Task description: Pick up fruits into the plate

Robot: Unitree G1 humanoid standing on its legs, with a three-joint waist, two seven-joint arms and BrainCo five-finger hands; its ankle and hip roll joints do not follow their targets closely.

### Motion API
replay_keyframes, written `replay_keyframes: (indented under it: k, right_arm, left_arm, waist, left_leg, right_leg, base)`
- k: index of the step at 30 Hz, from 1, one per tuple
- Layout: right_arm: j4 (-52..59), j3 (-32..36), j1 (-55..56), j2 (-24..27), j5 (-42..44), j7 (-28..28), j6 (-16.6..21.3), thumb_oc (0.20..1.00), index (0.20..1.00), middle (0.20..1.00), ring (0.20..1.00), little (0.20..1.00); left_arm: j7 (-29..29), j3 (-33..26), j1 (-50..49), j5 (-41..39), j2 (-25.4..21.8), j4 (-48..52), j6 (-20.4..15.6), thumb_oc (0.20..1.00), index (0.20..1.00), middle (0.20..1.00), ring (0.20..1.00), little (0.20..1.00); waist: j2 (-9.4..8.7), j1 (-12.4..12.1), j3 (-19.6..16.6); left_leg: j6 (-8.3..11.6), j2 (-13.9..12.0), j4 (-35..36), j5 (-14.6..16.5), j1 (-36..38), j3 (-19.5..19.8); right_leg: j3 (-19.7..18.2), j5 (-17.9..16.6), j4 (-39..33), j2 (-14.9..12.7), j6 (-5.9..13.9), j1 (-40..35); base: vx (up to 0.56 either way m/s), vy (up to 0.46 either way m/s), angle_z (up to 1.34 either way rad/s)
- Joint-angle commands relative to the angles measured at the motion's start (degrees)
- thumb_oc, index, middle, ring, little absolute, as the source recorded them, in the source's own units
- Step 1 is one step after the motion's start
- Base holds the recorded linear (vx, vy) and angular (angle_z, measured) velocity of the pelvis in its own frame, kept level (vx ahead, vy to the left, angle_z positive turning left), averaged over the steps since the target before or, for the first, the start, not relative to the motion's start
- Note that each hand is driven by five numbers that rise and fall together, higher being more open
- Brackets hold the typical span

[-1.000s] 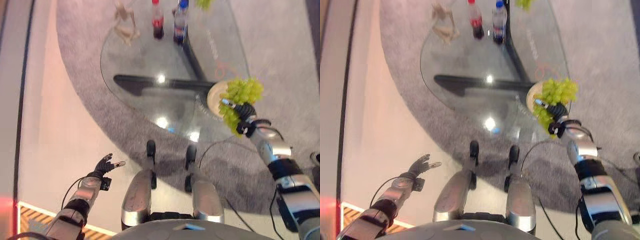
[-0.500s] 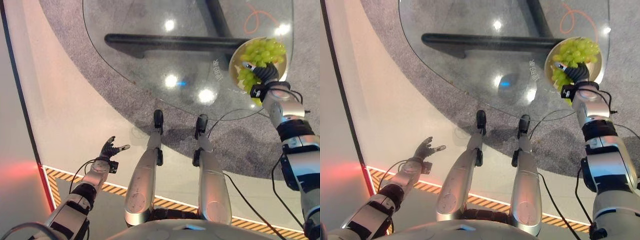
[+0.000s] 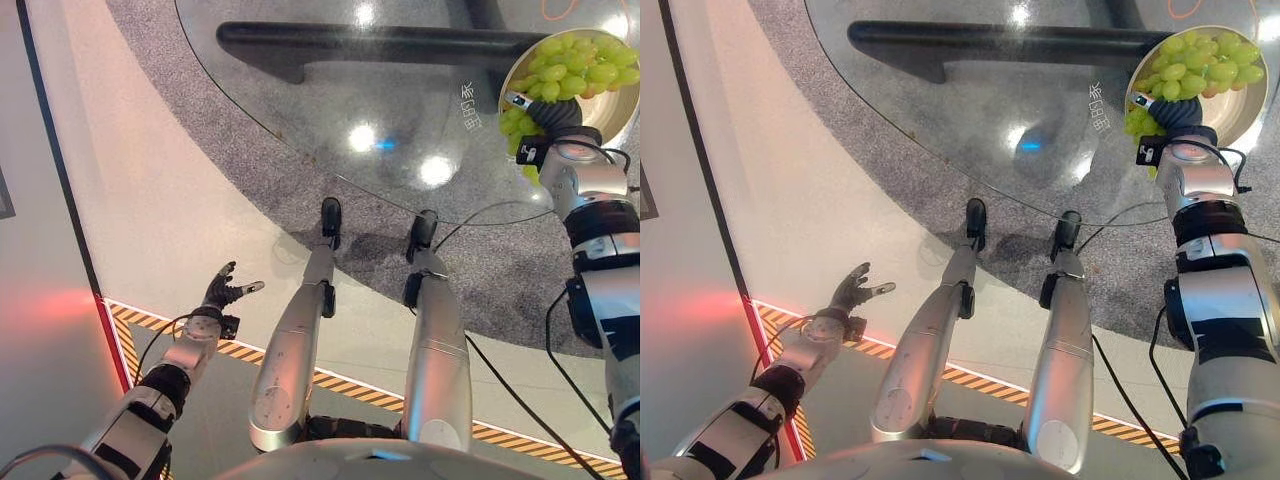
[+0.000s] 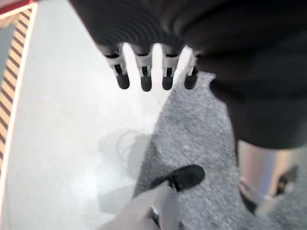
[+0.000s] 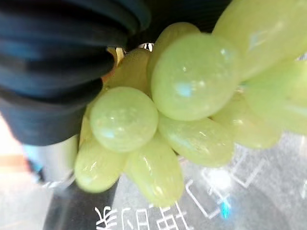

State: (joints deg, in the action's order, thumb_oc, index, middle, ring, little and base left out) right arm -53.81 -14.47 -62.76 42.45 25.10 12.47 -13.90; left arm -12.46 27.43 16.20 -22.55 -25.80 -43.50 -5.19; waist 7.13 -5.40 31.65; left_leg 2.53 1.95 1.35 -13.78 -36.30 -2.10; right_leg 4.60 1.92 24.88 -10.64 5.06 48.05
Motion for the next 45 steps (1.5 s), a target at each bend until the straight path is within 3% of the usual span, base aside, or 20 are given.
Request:
replay_keyframes:
  k: [1, 12, 30, 39, 45]
  right_arm:
    - [-3.85, -5.50, 0.82, 8.01, -3.52, 3.79, -4.06, 1.000, 1.000, 1.000, 1.000, 1.000]
    - [-6.92, -5.25, 2.02, 7.72, -4.37, 4.94, -3.83, 1.000, 1.000, 1.000, 1.000, 1.000]
    - [-4.75, -0.57, 14.13, 8.20, -8.46, 4.34, -2.32, 1.000, 1.000, 1.000, 1.000, 1.000]
    - [-4.54, 0.08, 15.24, 9.34, -10.08, 4.51, -1.51, 1.000, 1.000, 1.000, 1.000, 1.000]
    - [3.85, 3.70, 21.15, 7.86, -4.55, 4.85, 0.72, 1.000, 1.000, 1.000, 1.000, 1.000]
  left_arm:
    - [-1.33, 1.93, -1.84, -1.89, 0.52, -0.48, -0.25, 1.000, 1.000, 1.000, 1.000, 1.000]
    - [-0.18, 1.25, -1.55, -2.54, -0.82, -0.40, -0.48, 1.000, 1.000, 1.000, 1.000, 1.000]
    - [4.05, -4.46, -1.49, 0.10, -1.39, -5.82, 1.77, 1.000, 1.000, 1.000, 1.000, 1.000]
    - [5.53, -6.25, -1.21, 0.73, -1.08, -9.21, 2.57, 1.000, 1.000, 1.000, 1.000, 1.000]
    - [8.02, -8.62, -2.87, -0.35, 0.23, -10.87, 1.57, 1.000, 1.000, 1.000, 1.000, 1.000]
  waist:
    - [5.87, 0.56, -1.85]
    - [4.39, 0.60, -1.85]
    - [-2.55, 2.49, -1.85]
    - [-4.34, 2.53, -1.85]
    - [-5.87, 2.85, -2.55]
  left_leg:
    - [-0.19, 0.95, -8.89, 9.52, -1.31, 1.92]
    - [-0.59, 0.72, -8.69, 10.02, 0.50, 1.50]
    - [-0.65, -1.47, -7.15, 12.19, 13.58, 0.36]
    - [-0.16, -2.46, -4.82, 12.20, 19.92, -0.51]
    - [0.47, -2.98, -2.94, 12.67, 25.96, -1.43]
  right_leg:
    - [4.18, -5.82, -11.71, 1.67, 0.58, -4.27]
    - [4.65, -6.22, -12.56, 2.13, 0.72, -6.43]
    - [4.89, -5.52, -14.63, 3.89, 0.40, -20.09]
    - [5.12, -6.25, -18.19, 3.87, 0.76, -27.01]
    - [5.35, -6.13, -20.60, 3.56, 0.85, -33.59]
  base:
    - [0.00, 0.000, 0.00]
    - [0.00, -0.001, 0.00]
    - [0.01, 0.009, -0.01]
    - [0.01, 0.023, -0.03]
    - [0.03, 0.062, -0.01]
